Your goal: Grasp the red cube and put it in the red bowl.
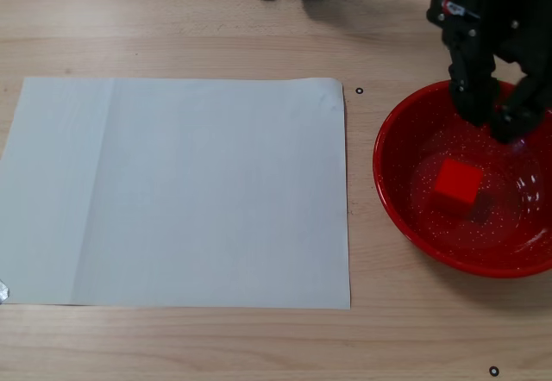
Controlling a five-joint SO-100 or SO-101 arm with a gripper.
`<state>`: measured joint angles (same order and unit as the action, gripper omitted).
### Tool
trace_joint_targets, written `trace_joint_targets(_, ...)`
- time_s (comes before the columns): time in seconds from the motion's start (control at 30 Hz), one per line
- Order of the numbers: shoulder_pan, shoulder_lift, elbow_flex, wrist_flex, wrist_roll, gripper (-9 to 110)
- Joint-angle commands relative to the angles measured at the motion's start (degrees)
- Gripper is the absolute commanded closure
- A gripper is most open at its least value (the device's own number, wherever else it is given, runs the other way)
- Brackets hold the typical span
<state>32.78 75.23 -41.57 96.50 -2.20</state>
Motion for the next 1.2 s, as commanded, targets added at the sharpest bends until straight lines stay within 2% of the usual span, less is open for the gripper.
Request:
trace_joint_targets(0.0, -0.8, 6.8, 5.8, 0.7, 0.6, 101)
trace_joint_targets(0.53, -7.3, 16.9, 0.9, 4.3, 0.2, 101)
trace_joint_targets(1.17, -19.0, 38.8, -24.9, 1.3, 3.3, 101)
